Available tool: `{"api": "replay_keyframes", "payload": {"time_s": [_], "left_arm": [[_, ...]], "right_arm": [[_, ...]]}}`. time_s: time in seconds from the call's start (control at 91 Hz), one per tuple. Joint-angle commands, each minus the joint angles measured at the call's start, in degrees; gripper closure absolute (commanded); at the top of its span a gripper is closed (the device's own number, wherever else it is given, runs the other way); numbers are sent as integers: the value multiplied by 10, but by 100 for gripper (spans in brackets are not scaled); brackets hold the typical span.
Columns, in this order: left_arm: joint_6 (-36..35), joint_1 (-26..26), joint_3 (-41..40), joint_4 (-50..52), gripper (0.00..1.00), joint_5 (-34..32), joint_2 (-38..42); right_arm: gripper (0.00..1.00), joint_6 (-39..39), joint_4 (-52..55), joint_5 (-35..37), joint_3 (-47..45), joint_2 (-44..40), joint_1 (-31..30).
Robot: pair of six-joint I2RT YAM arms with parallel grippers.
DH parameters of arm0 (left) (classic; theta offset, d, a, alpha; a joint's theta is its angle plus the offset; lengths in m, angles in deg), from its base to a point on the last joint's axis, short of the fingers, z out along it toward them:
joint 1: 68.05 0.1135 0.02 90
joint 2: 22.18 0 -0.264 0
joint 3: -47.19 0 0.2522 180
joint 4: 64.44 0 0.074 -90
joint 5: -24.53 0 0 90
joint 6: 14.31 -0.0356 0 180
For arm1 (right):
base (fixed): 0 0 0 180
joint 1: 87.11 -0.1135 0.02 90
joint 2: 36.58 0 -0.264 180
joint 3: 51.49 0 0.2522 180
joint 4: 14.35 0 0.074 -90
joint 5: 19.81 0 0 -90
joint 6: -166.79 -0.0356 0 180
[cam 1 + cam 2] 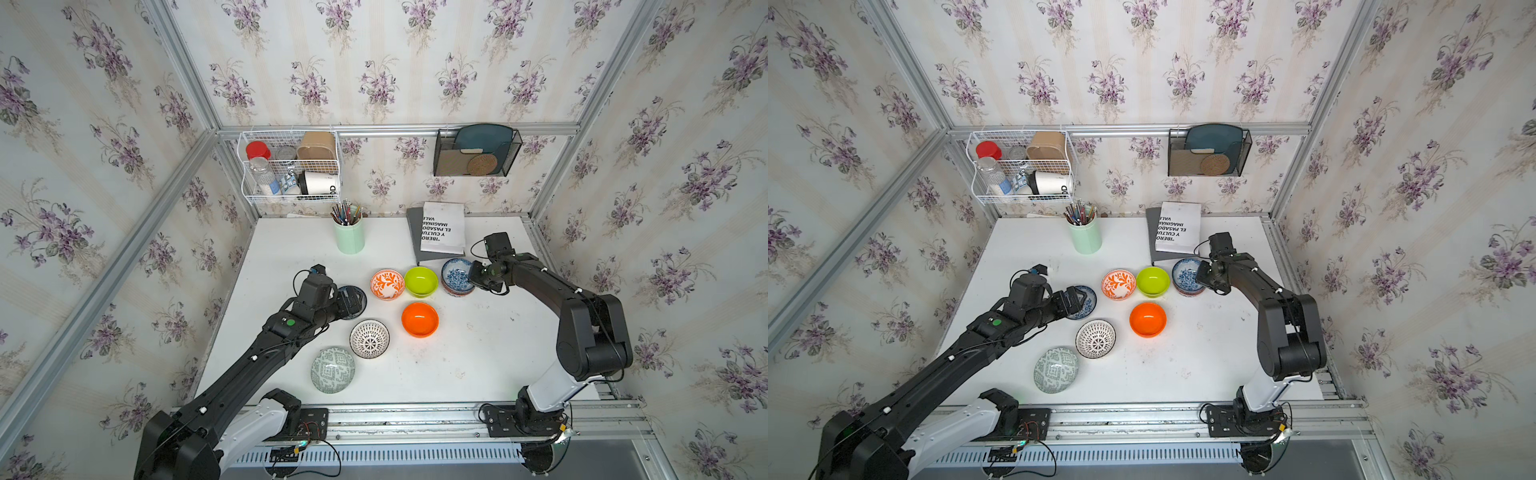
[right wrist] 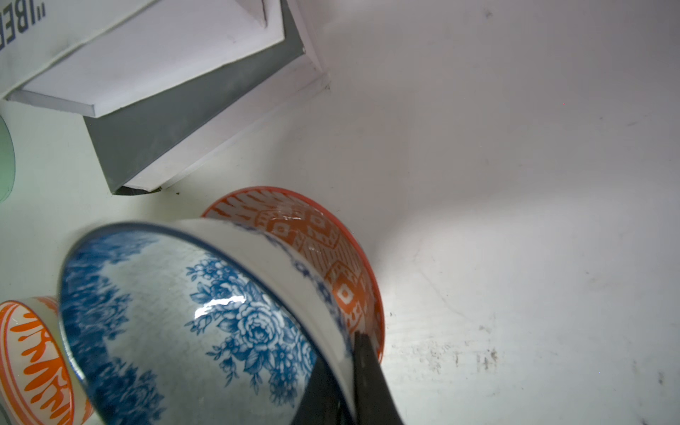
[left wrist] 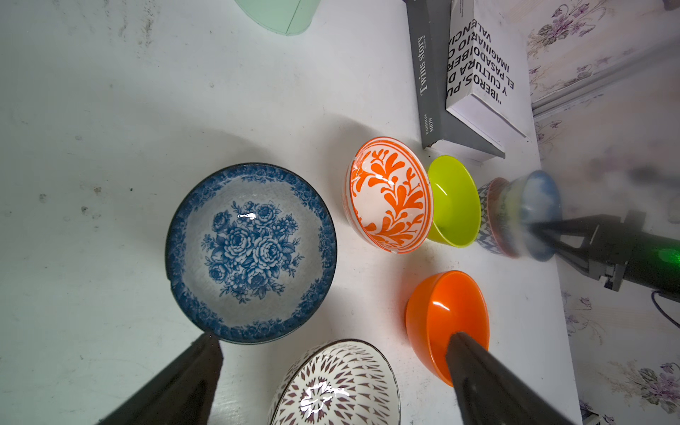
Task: Stack the bowls
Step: Place the bowl on the bowl.
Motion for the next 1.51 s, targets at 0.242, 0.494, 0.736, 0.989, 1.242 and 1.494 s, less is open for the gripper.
{"api": "replay_keyframes", "payload": {"time_s": [0.242,0.494,0.736,0.989,1.242,1.494], "left_arm": [[-7,1,3,-15,1,3,-1],[-7,1,2,-16,1,3,0],[-7,1,2,-16,1,3,0],[-7,1,1,-17,0,3,2],[-5,1,-2,-18,1,3,6],[-4,2,-4,-18,1,2,10]], "right_arm": [[100,5,-5,1,9,15,0],[100,6,-10,-1,3,19,-1],[99,6,-5,-1,15,31,-5],[79,5,4,4,19,25,-8],[70,2,16,9,21,11,-8],[61,-1,38,24,16,-33,-8]]}}
